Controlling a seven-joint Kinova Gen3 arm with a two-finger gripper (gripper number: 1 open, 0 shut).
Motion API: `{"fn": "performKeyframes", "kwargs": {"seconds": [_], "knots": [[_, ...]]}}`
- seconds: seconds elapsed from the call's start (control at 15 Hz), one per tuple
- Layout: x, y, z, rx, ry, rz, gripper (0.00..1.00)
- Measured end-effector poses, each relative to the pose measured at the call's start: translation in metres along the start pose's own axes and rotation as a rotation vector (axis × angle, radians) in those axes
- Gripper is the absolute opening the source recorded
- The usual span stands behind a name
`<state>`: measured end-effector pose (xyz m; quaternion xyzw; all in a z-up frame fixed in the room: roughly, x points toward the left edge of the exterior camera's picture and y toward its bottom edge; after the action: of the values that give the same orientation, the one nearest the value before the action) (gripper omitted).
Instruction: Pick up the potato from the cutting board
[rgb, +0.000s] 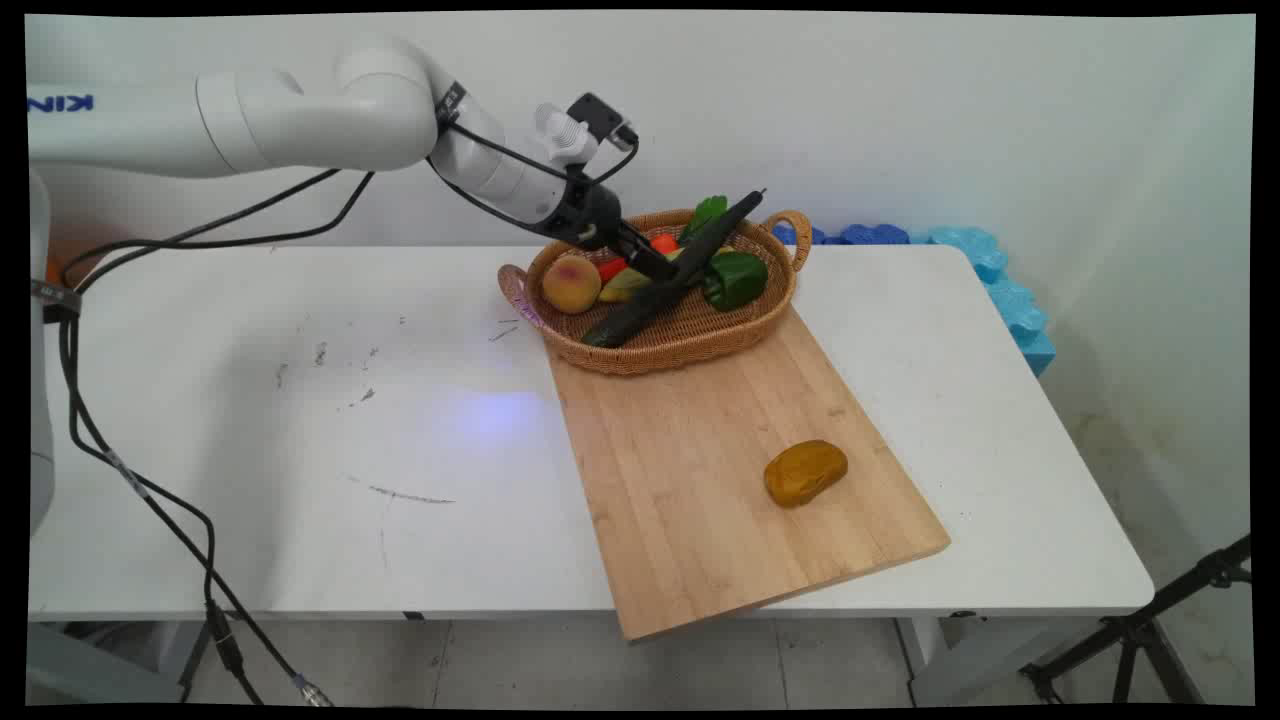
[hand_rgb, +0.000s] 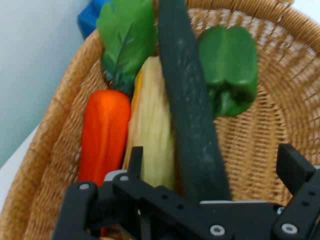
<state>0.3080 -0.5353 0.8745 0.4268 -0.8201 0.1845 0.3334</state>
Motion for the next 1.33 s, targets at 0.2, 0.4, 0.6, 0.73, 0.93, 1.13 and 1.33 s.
{"fn": "performKeyframes", "kwargs": {"seconds": [0.2,0.4,0.6,0.73,0.93,1.13,1.33], "knots": [[0.017,0.012,-0.010,-0.018,0.025,0.013,1.00],[0.035,0.028,-0.029,-0.040,0.020,0.028,1.00],[0.055,0.047,-0.052,-0.063,0.008,0.034,1.00],[0.070,0.065,-0.071,-0.082,-0.005,0.026,1.00],[0.085,0.092,-0.090,-0.105,-0.024,0.007,1.00],[0.095,0.119,-0.102,-0.126,-0.047,-0.015,1.00],[0.099,0.148,-0.108,-0.141,-0.073,-0.037,1.00]]}}
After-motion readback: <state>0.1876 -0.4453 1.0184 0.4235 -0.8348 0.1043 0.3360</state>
